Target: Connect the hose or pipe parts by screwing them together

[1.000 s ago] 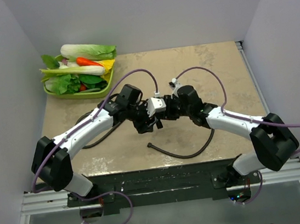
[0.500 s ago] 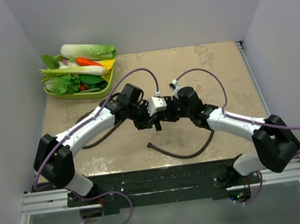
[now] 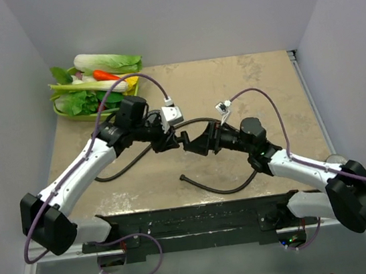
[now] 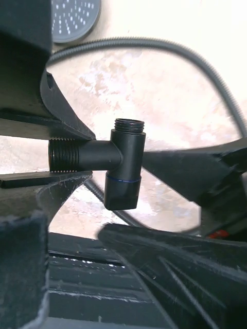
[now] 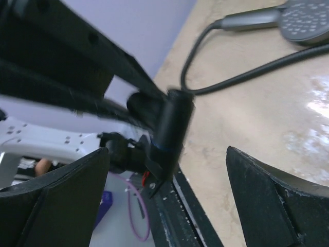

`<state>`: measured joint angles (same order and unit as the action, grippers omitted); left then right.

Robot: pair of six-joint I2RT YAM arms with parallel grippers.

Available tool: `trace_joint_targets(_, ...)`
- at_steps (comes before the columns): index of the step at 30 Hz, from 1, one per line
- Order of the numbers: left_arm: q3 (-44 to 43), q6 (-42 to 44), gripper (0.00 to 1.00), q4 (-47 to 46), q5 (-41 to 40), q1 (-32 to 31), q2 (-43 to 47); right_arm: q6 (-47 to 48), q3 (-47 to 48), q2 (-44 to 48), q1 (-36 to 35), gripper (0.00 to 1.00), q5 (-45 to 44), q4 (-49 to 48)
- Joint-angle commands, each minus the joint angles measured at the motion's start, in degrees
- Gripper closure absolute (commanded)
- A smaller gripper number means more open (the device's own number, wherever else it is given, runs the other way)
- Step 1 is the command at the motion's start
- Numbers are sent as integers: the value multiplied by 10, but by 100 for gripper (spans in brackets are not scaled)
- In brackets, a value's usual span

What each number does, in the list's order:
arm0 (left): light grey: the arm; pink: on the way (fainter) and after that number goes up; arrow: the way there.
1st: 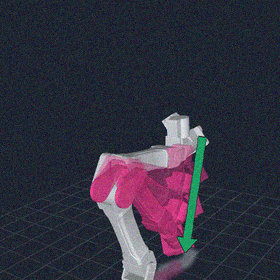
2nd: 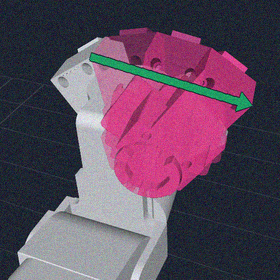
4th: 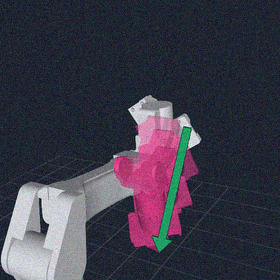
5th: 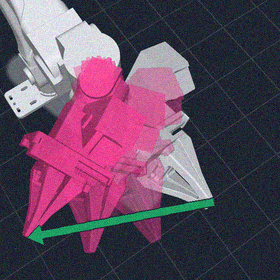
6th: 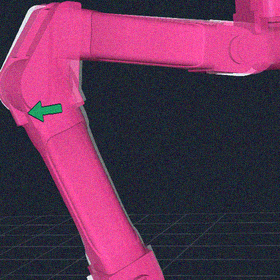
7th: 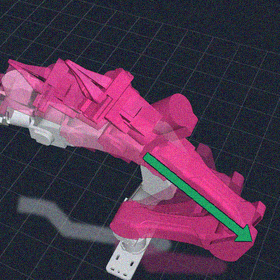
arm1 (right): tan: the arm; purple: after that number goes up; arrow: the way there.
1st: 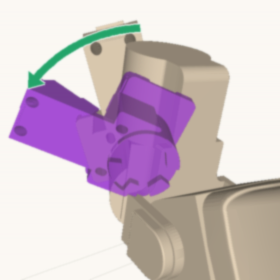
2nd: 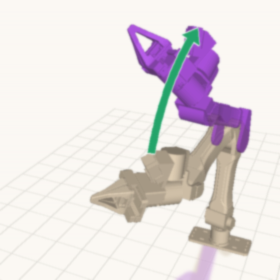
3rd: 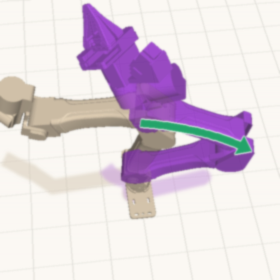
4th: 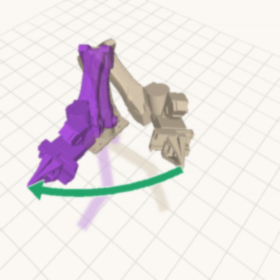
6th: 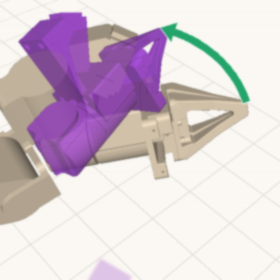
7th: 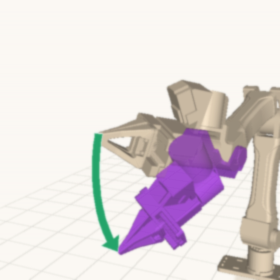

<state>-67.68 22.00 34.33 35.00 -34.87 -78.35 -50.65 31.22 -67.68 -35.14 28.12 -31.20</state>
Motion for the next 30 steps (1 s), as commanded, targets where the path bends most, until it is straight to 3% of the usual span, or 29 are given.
trace_joint_targets(1,-11,-27,100,-47,121,34,53,-54,-38,2,21,1,80,-190)
trace_joint_targets(6,-9,-21,100,-29,149,35,67,-124,-30,-32,34,9,98,-297)
trace_joint_targets(16,-12,-13,100,-21,116,26,84,-342,-21,-202,38,50,116,-649)
trace_joint_targets(19,-9,-14,100,-23,114,25,84,-380,-22,-221,38,52,114,-698)
trace_joint_targets(30,7,-26,100,-41,102,22,87,-371,-9,-207,36,45,95,-691)
